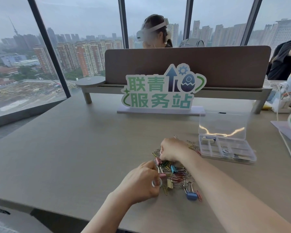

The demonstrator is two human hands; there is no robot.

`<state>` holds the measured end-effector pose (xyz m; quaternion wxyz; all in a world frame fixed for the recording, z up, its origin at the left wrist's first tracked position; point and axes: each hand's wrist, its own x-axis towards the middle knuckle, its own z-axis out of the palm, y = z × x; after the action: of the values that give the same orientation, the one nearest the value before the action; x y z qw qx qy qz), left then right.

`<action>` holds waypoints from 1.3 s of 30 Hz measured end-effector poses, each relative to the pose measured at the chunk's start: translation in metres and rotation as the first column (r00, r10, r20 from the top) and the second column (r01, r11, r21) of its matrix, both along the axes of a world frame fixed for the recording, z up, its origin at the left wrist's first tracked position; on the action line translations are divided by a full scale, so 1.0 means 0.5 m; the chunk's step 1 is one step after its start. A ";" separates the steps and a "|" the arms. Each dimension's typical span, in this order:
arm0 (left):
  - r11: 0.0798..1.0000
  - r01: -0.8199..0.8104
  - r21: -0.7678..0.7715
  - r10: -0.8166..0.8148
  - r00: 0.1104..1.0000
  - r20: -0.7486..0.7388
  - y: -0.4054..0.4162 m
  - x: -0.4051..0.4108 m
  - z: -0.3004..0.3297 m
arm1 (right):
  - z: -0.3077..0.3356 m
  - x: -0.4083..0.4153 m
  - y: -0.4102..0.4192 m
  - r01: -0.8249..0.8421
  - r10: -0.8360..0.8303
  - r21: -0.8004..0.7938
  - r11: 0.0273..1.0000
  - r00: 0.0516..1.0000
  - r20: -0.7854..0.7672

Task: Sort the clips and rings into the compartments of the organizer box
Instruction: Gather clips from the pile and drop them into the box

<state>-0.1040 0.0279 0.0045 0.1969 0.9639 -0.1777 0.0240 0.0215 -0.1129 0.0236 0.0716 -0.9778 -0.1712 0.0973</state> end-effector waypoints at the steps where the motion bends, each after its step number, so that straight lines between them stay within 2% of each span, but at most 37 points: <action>1: 1.000 0.004 0.007 -0.004 1.000 0.003 0.000 0.001 -0.002 | -0.001 -0.001 -0.003 0.003 -0.003 0.006 1.000 1.000 0.010; 13: 0.999 0.033 0.026 -0.034 0.998 0.046 0.015 0.003 -0.007 | 0.024 -0.027 -0.104 -0.019 0.013 0.228 0.973 1.000 0.025; 21: 0.995 0.095 -0.035 -0.088 0.983 0.163 -0.046 0.050 0.037 | 0.043 -0.041 -0.208 0.055 -0.071 0.309 0.950 0.997 0.042; 34: 0.971 0.238 -0.015 -0.232 0.958 0.168 -0.243 0.154 0.083 | 0.029 -0.003 -0.409 0.272 -0.311 0.312 0.910 0.947 0.080; 39: 0.965 0.264 -0.010 -0.259 0.954 0.149 -0.286 0.187 0.077 | 0.031 0.018 -0.425 0.283 -0.302 0.252 0.925 0.953 0.038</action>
<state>-0.0103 -0.1151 0.0428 0.1990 0.9245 -0.3172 0.0711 0.0307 -0.3252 0.0388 0.1984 -0.9791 -0.0368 0.0266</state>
